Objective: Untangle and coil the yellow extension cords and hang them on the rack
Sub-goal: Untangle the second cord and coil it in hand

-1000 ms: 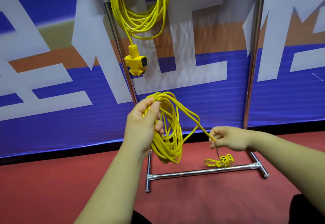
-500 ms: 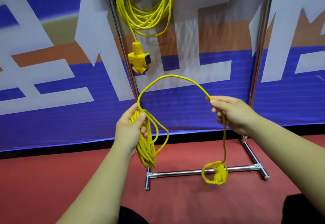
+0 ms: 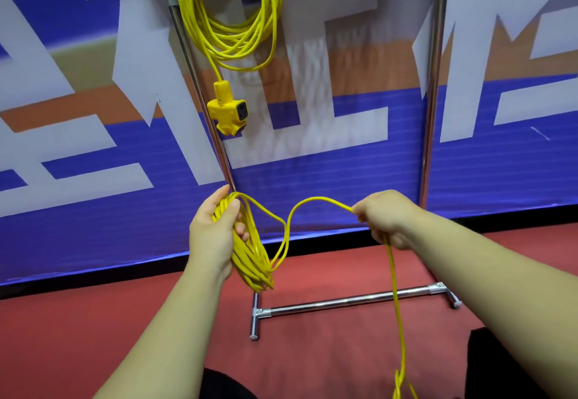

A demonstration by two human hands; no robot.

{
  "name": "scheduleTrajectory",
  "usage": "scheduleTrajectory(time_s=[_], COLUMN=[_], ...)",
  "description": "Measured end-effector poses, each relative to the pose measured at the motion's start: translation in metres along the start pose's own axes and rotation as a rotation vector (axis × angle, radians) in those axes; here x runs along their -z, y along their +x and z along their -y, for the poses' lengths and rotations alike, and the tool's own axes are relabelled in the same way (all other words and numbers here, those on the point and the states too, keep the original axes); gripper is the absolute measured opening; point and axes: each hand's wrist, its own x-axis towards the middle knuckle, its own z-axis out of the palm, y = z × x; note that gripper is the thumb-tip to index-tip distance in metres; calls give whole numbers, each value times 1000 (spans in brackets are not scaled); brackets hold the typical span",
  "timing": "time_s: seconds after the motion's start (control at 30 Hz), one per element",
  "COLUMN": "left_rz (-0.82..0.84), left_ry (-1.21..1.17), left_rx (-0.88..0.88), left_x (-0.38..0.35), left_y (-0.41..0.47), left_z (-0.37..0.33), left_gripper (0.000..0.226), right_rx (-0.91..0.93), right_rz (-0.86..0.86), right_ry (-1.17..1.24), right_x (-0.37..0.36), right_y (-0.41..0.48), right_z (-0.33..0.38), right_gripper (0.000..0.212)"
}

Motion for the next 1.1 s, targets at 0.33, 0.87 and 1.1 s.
scheduleTrajectory(time_s=[0.33, 0.87, 1.1], left_rz=[230, 180, 149], left_ry=[-72, -86, -165], left_rx=[82, 183, 229], left_x=[-41, -57, -64], left_y=[-36, -40, -44], left_z=[-8, 2, 2], left_gripper=[37, 34, 43], right_rx=[190, 527, 550], right_rz=[133, 330, 399], right_ry=[120, -91, -176], right_x=[-12, -13, -23], right_y=[-20, -48, -60], right_z=[7, 20, 16], right_gripper=[16, 18, 18])
